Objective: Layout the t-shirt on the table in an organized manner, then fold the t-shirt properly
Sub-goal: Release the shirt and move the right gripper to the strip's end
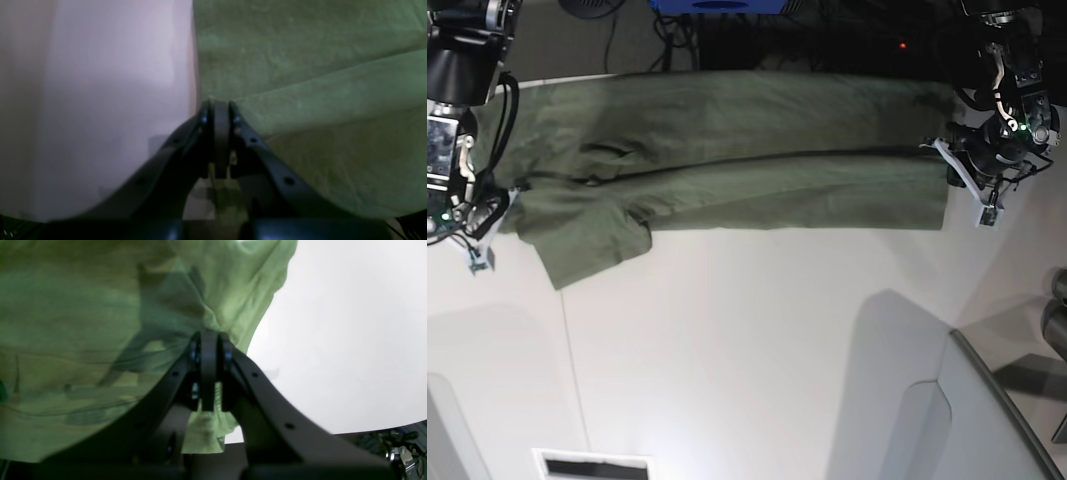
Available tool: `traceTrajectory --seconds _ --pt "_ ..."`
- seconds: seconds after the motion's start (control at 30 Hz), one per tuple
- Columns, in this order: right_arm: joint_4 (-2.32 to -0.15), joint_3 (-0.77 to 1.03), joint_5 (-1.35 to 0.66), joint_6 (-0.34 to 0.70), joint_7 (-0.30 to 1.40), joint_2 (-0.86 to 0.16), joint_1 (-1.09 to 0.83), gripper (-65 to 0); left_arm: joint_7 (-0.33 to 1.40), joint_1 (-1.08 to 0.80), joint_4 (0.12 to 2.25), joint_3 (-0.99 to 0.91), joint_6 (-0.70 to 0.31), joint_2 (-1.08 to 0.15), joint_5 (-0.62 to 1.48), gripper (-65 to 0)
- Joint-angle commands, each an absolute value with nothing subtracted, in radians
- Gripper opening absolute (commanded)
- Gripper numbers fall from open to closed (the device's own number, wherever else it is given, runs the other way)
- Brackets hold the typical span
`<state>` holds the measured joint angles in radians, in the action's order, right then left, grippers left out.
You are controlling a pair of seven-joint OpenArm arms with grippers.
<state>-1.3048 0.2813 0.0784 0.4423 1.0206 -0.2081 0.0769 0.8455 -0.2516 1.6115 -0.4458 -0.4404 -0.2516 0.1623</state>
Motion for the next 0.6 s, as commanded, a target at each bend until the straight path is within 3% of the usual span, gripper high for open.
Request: traceTrajectory --seconds 0.0,0.57 --pt "-1.320 0.285 0.082 0.438 1.015 -0.229 0.096 -65.0 0.829 -0.246 1.626 -0.453 -0.430 -0.266 0.166 -65.0" --pt "-1.316 0.341 0.084 0.432 1.021 -0.231 0.090 -65.0 0.829 -0.266 1.626 -0.453 -0.430 -0.265 0.166 -65.0"
